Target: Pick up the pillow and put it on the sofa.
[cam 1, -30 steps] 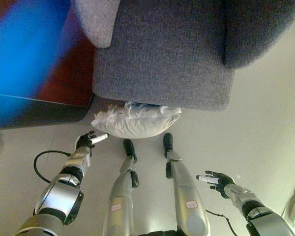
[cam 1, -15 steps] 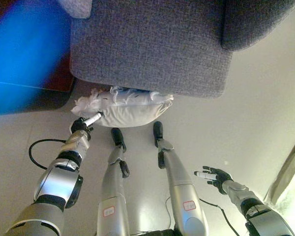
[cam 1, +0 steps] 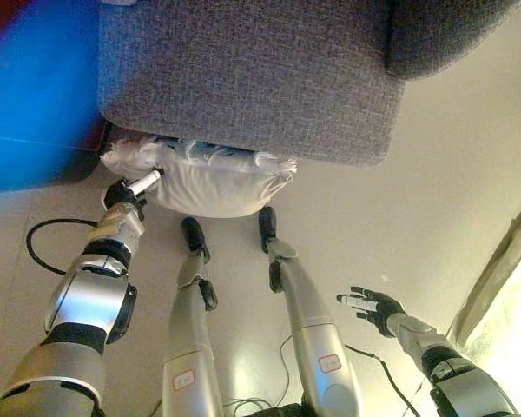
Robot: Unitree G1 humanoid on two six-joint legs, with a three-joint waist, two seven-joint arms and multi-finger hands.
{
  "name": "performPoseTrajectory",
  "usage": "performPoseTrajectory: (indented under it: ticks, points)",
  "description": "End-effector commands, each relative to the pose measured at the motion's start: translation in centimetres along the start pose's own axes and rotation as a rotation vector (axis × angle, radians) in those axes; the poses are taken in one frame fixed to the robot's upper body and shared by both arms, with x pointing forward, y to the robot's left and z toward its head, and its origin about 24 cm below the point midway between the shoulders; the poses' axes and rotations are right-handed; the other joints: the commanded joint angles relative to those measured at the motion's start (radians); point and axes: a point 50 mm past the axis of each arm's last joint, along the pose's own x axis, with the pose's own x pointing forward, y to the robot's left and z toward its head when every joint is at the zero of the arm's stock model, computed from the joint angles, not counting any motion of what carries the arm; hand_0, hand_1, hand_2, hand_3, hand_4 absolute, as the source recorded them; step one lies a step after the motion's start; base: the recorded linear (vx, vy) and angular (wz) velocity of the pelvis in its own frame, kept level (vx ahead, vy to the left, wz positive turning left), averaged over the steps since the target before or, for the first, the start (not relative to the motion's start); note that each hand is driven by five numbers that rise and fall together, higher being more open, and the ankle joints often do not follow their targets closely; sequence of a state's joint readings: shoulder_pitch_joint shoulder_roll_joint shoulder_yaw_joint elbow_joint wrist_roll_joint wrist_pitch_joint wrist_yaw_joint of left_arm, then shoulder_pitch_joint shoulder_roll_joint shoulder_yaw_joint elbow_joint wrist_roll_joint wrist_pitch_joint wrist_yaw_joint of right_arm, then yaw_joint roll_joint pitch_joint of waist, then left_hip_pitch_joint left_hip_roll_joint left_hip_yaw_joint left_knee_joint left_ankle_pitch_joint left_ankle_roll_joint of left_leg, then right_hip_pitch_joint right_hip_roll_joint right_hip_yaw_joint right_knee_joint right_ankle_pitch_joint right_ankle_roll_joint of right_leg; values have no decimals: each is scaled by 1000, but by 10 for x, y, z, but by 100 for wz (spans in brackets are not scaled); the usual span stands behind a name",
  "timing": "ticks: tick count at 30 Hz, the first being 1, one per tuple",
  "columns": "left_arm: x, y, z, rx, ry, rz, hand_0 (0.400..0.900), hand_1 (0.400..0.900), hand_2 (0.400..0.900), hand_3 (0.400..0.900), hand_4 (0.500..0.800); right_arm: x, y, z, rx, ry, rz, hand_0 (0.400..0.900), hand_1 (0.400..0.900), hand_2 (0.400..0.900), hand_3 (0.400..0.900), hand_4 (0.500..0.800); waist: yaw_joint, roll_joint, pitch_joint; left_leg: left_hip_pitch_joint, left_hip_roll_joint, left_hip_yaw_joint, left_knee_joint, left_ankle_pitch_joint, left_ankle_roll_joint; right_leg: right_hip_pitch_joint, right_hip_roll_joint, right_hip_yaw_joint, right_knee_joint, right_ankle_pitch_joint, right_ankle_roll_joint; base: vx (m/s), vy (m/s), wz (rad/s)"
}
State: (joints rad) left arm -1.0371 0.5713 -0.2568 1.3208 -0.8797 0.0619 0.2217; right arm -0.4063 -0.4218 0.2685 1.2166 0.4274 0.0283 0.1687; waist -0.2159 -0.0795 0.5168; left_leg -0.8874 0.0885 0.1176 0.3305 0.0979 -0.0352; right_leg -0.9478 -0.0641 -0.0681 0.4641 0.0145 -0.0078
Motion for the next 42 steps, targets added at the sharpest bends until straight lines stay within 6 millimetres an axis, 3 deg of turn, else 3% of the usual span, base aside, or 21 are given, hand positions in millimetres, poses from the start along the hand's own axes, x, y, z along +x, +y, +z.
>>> performPoseTrajectory:
  ticks: [1,15,21,27,42]
  points:
    - [-1,-3,26,-43,-93,-31,400,400,400,400,500,-13,-24,-42,11,113,-60,900,900,900,900,800,-9,-4,-9,-72,-15,-5,190,-153,-48,15,56,30,-46,-39,34,5,-13,6]
    - [-2,-9,22,-70,-92,-62,400,400,400,400,500,-15,-27,-45,-17,88,-70,900,900,900,900,800,-14,12,3,-17,-17,9,174,-141,-55,71,48,35,-69,-37,35,0,17,2]
    - [-1,-5,7,-69,-50,-55,400,400,400,400,500,-17,-29,-50,-29,94,-77,900,900,900,900,800,-13,22,3,49,-22,15,155,-135,-56,131,43,42,-91,-33,39,-4,41,1]
    - [-2,4,-31,-28,32,-66,400,400,400,400,500,-19,-27,-59,-52,114,-82,900,900,900,900,800,-7,34,-25,178,-32,40,89,-128,-56,240,30,41,-153,-23,48,20,65,-6]
    - [-21,29,-128,185,224,-135,400,400,400,400,500,-27,-14,-98,-71,240,-60,900,900,900,900,800,34,77,-200,609,-92,86,-233,-83,-35,622,-6,21,-355,-3,98,51,57,-5]
